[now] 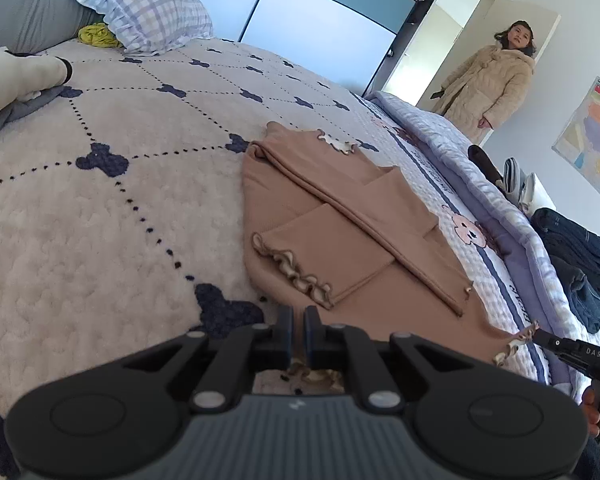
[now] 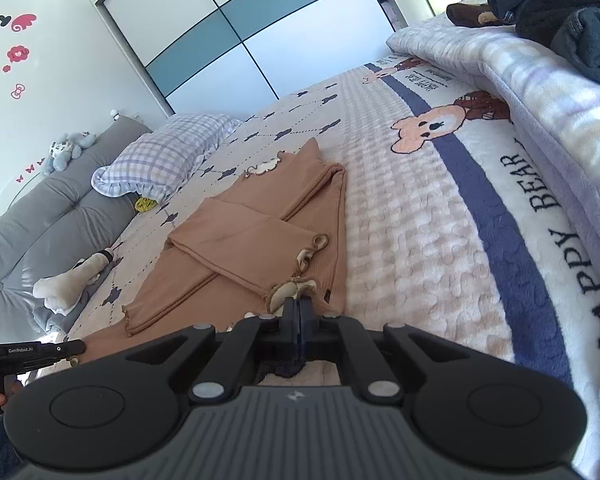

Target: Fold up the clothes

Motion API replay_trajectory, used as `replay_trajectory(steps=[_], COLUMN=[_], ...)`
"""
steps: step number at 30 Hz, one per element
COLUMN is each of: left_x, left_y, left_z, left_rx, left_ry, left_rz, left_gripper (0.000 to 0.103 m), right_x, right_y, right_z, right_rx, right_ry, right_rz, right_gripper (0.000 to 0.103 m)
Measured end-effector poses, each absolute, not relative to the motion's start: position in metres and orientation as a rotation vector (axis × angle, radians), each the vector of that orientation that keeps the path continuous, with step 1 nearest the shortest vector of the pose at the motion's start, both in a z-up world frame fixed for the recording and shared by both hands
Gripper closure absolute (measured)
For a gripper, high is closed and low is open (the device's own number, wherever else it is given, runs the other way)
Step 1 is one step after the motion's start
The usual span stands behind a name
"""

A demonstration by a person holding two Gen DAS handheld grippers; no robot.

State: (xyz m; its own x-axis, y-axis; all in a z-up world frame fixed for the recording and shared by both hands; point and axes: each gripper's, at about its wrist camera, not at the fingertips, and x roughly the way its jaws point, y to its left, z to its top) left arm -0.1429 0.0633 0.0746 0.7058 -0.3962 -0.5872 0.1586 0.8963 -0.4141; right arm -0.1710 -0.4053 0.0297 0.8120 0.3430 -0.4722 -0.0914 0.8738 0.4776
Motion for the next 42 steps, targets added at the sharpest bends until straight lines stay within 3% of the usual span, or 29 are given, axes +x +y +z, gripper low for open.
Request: replay_trajectory(steps=[7,9,17,19,23,25,28,31,37,38,39,40,42], left_x=[-0.097,-0.075,0.012,-0.004,-0.060,-0.089,-0.121,-0.138,-0.140,-0.141,-0.142,-0.143,-0.143], left_y=[0.063,0.062,0.061,0.064,0.070,0.075,0.081,0.083,0.058,0.055,0.052,0.051,0.050], left_z=[0.090,0.093,0.093,0.089,0.069,0.058,0.050,0.047,0.033,0.033,0.034,0.035,0.035], left_rx=[-0.380,-0.370,-0.333,-0.289,-0.080,-0.016,-0.050,-0.115,-0.155,-0.157,-0.159,-0.174,-0.185], left_ry=[0.686,0.675,0.671,0.673,0.700,0.726,0.772,0.775,0.800,0.796,0.791,0.795,0.803], left_rz=[-0.277,-0.247,-0.225,-0.282,-0.339,-0.369,-0.400,-0.436,-0.395,-0.394,-0.394,-0.390,-0.372], left_gripper=[0.098,0.103,0.102,0.093,0.087,0.077,0.062,0.055,0.058,0.064,0.081,0.091,0.095], right_x=[-0.120,-0.098,-0.016,-0.022,-0.069,-0.090,-0.121,-0.151,-0.178,-0.178,-0.177,-0.176,-0.175], right_y=[-0.409,-0.410,-0.416,-0.417,-0.434,-0.435,-0.432,-0.429,-0.418,-0.417,-0.413,-0.408,-0.398], right_z=[0.041,0.044,0.044,0.038,0.022,0.017,0.010,0.002,-0.005,-0.005,-0.004,-0.004,-0.003], right_rx=[0.423,0.411,0.340,0.305,0.250,0.280,0.334,0.388,0.465,0.484,0.485,0.462,0.389], right_ry=[0.548,0.539,0.584,0.630,0.705,0.726,0.753,0.780,0.781,0.781,0.783,0.790,0.801], right_rz=[0.201,0.183,0.154,0.211,0.230,0.254,0.295,0.336,0.342,0.345,0.354,0.367,0.351], right_gripper=[0.102,0.103,0.102,0.098,0.094,0.089,0.081,0.071,0.071,0.072,0.076,0.083,0.089])
